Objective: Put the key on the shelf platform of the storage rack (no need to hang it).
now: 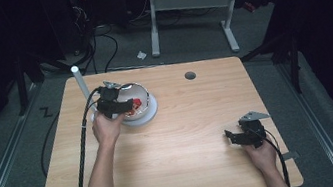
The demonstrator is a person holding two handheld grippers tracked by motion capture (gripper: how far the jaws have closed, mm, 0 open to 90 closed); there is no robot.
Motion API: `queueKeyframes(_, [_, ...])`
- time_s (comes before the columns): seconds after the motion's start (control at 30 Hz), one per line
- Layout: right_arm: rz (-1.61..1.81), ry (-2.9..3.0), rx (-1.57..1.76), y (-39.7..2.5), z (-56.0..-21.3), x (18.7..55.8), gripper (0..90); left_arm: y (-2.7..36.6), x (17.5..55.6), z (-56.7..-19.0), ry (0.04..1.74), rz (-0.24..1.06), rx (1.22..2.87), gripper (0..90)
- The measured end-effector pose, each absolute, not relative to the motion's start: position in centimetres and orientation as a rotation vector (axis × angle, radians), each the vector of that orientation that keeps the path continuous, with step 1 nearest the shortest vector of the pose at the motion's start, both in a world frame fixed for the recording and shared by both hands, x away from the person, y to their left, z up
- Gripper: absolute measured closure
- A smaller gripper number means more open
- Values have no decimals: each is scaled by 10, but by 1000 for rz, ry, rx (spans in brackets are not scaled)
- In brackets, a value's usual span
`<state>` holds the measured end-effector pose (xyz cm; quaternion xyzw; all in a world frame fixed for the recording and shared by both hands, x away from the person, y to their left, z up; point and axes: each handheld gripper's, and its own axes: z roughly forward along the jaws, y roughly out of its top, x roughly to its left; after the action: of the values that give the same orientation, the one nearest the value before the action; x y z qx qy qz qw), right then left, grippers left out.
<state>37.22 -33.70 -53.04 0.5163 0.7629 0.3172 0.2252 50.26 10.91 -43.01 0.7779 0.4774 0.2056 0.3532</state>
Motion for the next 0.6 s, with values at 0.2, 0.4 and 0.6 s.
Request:
queueKeyframes(0.2, [875, 2104, 1424, -337, -530, 372, 266, 118, 493, -421, 1225, 532, 1962, 379])
queueKeyframes(0.4, [875, 2104, 1424, -337, -530, 372, 266, 133, 485, -420, 1254, 528, 1933, 370])
queueKeyframes(0.6, [875, 2104, 1425, -337, -530, 372, 266, 146, 476, -419, 1272, 531, 1902, 361])
